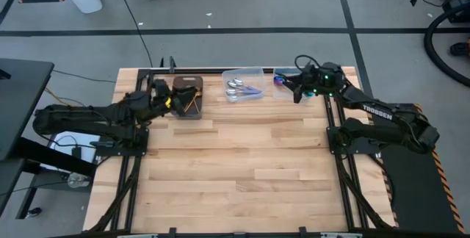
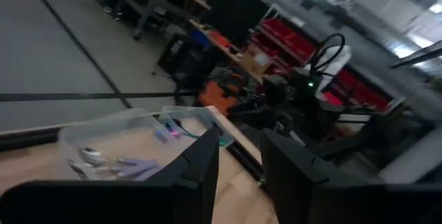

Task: Sort silverware by color (type)
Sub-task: Return to Home Position

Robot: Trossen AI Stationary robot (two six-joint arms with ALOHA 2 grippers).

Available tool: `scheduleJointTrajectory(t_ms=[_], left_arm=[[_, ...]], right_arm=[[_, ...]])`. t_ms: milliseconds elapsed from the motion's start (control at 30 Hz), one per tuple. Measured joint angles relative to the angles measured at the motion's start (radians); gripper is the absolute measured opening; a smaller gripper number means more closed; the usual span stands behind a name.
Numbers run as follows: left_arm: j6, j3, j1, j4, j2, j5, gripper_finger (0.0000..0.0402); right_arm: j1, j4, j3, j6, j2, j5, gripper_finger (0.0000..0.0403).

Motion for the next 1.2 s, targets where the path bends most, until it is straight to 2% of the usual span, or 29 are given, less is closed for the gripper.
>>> scheduleJointTrajectory(t_ms=[267, 367, 600, 833, 1033, 1200], left_arm=[[-0.045, -0.212, -0.045, 0.216, -0.079, -0.092, 0.0083], [-0.081, -0.283, -0.047, 0.242, -0.126, -0.11, 0.0069], [-0.179, -0.42, -0.046, 0.246, -0.236, -0.117, 0.004], [-0.248, -0.515, -0.055, 0.238, -0.331, -0.15, 0.0014], [-0.314, -0.59, -0.089, 0.238, -0.4, -0.224, 0.001], [-0.318, -0.59, -0.138, 0.19, -0.434, -0.276, 0.001]], right_arm=[[-0.016, 0.26, -0.097, 0.225, -0.104, -0.156, 0.0152], [-0.028, 0.303, -0.127, 0.294, -0.141, -0.184, 0.0152], [-0.048, 0.311, -0.169, 0.375, -0.265, -0.186, 0.015], [-0.102, 0.306, -0.202, 0.447, -0.399, -0.206, 0.0121], [-0.157, 0.304, -0.263, 0.541, -0.51, -0.271, 0.0092], [-0.19, 0.305, -0.314, 0.621, -0.609, -0.288, 0.0077]])
